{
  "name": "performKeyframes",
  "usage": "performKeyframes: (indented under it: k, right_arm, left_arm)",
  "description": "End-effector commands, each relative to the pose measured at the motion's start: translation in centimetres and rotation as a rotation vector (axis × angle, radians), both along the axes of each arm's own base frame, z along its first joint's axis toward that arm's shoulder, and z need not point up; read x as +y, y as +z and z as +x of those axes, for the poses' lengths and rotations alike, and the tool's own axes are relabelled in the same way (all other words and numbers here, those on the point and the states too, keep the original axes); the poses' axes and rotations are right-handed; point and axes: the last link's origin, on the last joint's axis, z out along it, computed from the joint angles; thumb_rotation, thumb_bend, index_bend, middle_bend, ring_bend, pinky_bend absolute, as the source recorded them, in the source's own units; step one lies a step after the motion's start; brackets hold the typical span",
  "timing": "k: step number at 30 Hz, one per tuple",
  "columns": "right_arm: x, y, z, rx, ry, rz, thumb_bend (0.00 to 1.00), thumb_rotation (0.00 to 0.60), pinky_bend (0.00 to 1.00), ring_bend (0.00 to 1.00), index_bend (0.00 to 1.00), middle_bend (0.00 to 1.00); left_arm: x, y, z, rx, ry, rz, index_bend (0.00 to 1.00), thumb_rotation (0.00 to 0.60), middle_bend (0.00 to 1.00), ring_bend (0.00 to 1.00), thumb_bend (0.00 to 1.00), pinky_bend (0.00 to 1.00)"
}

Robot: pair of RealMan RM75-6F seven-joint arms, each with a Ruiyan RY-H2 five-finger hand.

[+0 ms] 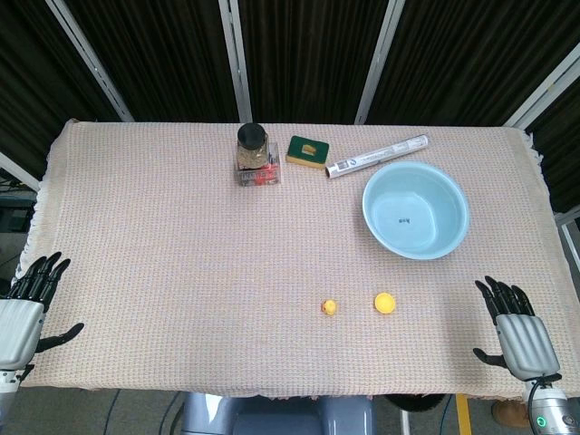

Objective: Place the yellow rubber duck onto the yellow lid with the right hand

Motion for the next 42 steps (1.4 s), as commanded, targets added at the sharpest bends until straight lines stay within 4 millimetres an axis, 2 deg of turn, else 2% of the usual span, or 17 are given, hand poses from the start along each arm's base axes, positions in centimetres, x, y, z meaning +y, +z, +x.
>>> performKeyframes:
  k: [1,16,28,33,38,42]
  right_arm:
    - [0.0,0.0,0.0,-0.001,0.0,0.001,0.0,0.6,0.0,0.0,0.0,0.0]
    - [-0.1,-0.1,0.0,-0.007,-0.006,0.006,0.0,0.6,0.0,0.0,0.0,0.0]
    - [-0.1,0.0,0.2,-0.028,0.018,-0.015,0.0,0.6,0.0,0.0,0.04,0.0]
    - [-0.2,-0.1,0.5,-0.057,0.021,-0.019,0.0,0.6,0.0,0.0,0.09,0.0]
    - [-1.4,-0.6,1.3,-0.052,0.057,-0.03,0.0,0.6,0.0,0.0,0.12,0.0]
    - [-3.0,-1.9,2.7,-0.065,0.083,-0.051,0.0,0.6,0.0,0.0,0.14,0.0]
  left_arm:
    - [0.0,0.0,0.0,0.0,0.0,0.0,0.0,0.6,0.0,0.0,0.0,0.22]
    - [-0.1,0.0,-0.1,0.0,0.005,-0.008,0.0,0.6,0.0,0.0,0.0,0.22]
    - [0.0,-0.1,0.0,0.003,0.001,-0.007,0.0,0.6,0.0,0.0,0.0,0.22]
    - [-0.1,0.0,0.0,0.004,-0.002,-0.003,0.0,0.6,0.0,0.0,0.0,0.22]
    - [-0.1,0.1,0.1,0.004,-0.009,0.002,0.0,0.6,0.0,0.0,0.0,0.22]
    - [0.0,0.0,0.2,0.004,-0.015,-0.002,0.0,0.6,0.0,0.0,0.0,0.22]
